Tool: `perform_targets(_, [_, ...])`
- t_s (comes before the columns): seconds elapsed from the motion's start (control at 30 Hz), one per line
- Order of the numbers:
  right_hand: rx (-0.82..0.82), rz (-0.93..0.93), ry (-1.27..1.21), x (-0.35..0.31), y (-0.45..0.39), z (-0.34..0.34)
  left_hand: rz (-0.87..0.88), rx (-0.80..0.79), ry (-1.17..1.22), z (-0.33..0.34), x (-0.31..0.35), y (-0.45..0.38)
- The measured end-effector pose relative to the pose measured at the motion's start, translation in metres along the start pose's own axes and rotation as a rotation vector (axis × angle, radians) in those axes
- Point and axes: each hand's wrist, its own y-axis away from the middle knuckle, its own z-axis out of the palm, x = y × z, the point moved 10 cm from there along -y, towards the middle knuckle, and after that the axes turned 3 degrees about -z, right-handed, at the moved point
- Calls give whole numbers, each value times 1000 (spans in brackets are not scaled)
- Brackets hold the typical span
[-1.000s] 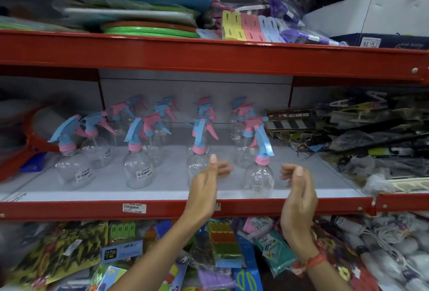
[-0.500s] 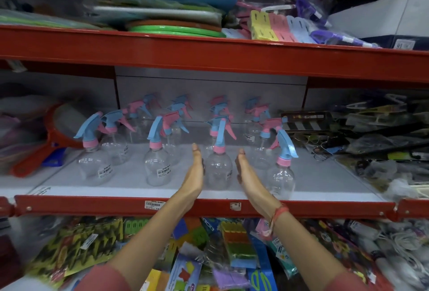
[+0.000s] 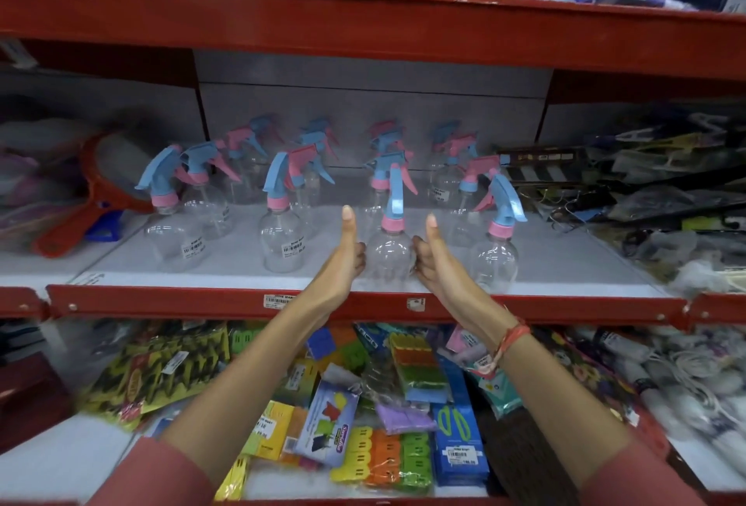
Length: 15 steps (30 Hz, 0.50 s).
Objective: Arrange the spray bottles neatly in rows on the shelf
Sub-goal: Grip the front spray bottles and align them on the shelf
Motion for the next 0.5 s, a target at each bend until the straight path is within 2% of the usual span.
perform_targets(0.2, [8, -28, 29, -2, 7, 0, 10, -12, -18, 2, -3, 6])
perform_targets(0.3, [62, -33, 65, -1, 12, -2, 23, 11, -62, -2, -3, 9])
perform_targets(0.4, [267, -198, 98, -15, 29, -13, 99, 56, -94, -8, -1, 17])
perform_targets(0.47, [425, -365, 72, -32, 49, -17, 211, 135, -60, -22, 3, 27])
perform_targets(0.5, [455, -438, 72, -39, 56, -13, 273, 188, -13, -32, 6, 33])
